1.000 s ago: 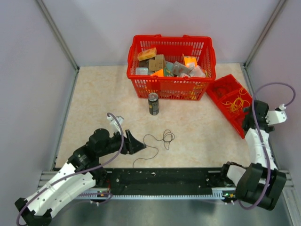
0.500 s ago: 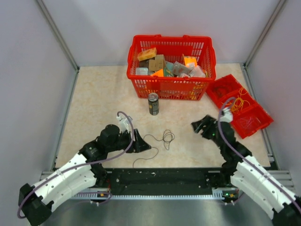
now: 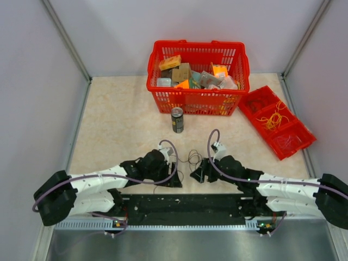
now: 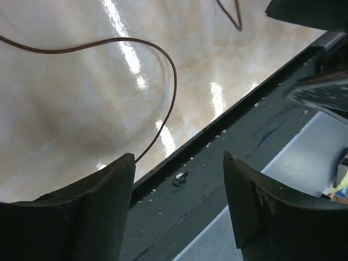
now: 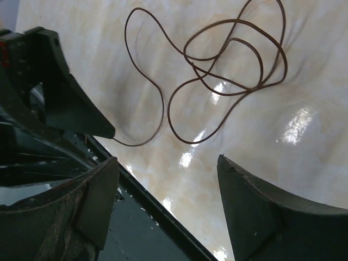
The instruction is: Untangle the cables
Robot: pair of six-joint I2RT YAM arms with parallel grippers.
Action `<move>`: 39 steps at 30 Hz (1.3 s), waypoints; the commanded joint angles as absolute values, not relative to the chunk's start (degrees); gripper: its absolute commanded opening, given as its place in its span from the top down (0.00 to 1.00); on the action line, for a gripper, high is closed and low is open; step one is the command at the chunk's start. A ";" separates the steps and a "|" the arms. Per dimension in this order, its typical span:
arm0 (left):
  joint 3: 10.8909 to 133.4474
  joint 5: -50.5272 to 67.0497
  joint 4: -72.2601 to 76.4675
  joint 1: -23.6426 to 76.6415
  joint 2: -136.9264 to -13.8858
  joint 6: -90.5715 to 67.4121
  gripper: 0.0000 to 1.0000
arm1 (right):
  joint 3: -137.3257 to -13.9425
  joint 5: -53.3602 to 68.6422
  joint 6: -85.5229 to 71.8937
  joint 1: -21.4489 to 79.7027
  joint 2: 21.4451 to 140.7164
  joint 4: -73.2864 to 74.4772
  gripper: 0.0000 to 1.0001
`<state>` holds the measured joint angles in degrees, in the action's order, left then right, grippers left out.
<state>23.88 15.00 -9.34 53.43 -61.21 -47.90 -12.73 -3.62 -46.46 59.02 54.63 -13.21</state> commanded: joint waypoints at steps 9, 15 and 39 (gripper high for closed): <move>28.04 10.72 -0.53 58.62 -72.16 -47.02 0.46 | -18.89 -5.18 -38.85 59.85 63.36 -16.10 0.44; 26.81 8.70 -1.84 58.80 -68.56 -47.11 0.50 | -20.83 -4.21 -36.92 59.85 69.77 -20.12 0.46; 33.84 1.32 -7.56 58.54 -52.40 -39.47 0.37 | -24.25 10.27 -38.84 56.08 32.10 4.39 1.00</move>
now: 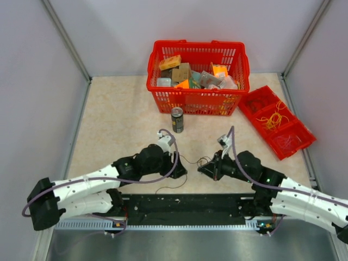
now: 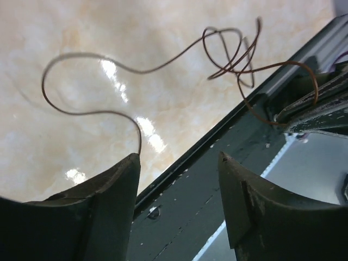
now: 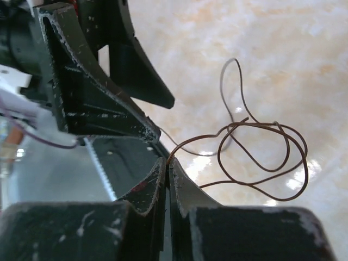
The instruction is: Untangle the cables
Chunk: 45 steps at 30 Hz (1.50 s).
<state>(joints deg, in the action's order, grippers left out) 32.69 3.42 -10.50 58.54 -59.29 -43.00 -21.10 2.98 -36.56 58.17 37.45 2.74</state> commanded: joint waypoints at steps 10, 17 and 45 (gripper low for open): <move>27.34 6.13 4.90 58.62 -34.55 -29.72 0.22 | -31.37 27.15 -40.60 53.44 28.56 2.73 1.00; 25.92 15.53 17.39 58.71 -39.35 -19.70 0.16 | -32.78 31.21 -45.26 53.26 27.86 -3.08 1.00; 23.21 18.83 39.14 61.44 -67.17 -24.26 1.00 | -44.11 12.79 -39.22 53.26 22.95 11.47 1.00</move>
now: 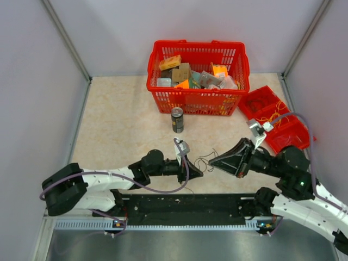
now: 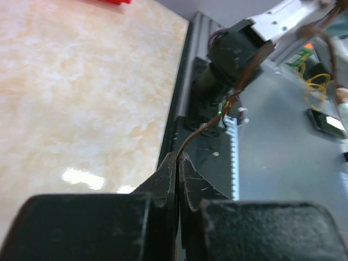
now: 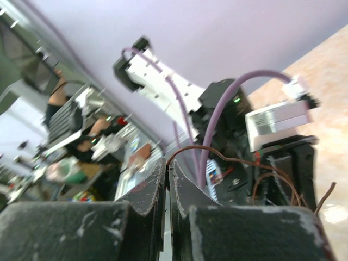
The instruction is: Untangle the cables
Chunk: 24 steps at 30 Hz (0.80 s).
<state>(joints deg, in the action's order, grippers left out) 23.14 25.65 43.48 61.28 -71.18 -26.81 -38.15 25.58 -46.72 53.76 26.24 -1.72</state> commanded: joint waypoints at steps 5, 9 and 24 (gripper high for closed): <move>19.08 4.87 23.60 61.35 -53.91 -24.60 1.00 | -46.23 -4.89 -35.42 53.09 17.77 24.77 1.00; 19.69 -13.14 4.61 61.44 -41.95 -30.40 1.00 | -46.14 -17.11 -35.07 53.17 14.51 31.89 1.00; 30.14 -42.62 -31.20 61.35 -18.99 -41.31 1.00 | -47.55 -34.10 -34.71 53.17 13.36 46.05 1.00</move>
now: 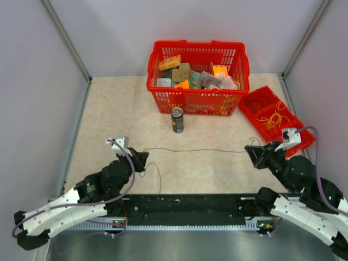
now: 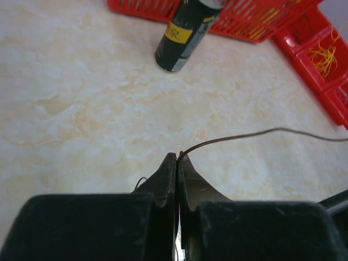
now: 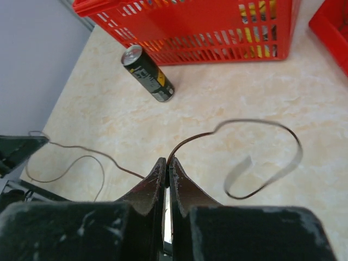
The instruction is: Untangle the cables
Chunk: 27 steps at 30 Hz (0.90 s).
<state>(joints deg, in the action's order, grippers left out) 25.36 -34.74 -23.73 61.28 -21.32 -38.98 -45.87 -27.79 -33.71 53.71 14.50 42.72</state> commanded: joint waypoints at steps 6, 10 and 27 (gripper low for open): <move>35.41 -31.77 -22.26 61.26 -19.50 -33.85 1.00 | -42.90 -28.67 -40.86 53.17 15.20 44.13 1.00; 45.23 -24.80 -18.63 61.35 -28.10 -29.54 1.00 | -36.93 -17.69 -41.39 53.26 18.62 36.32 1.00; 68.30 -19.79 -24.53 61.17 -54.32 -27.42 1.00 | -42.26 1.95 -28.31 53.17 28.92 32.61 0.02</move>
<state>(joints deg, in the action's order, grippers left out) 66.96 -22.70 -26.68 61.28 -56.03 -27.49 -36.16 0.71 -33.91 53.71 33.10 36.34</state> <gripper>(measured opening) 0.013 0.878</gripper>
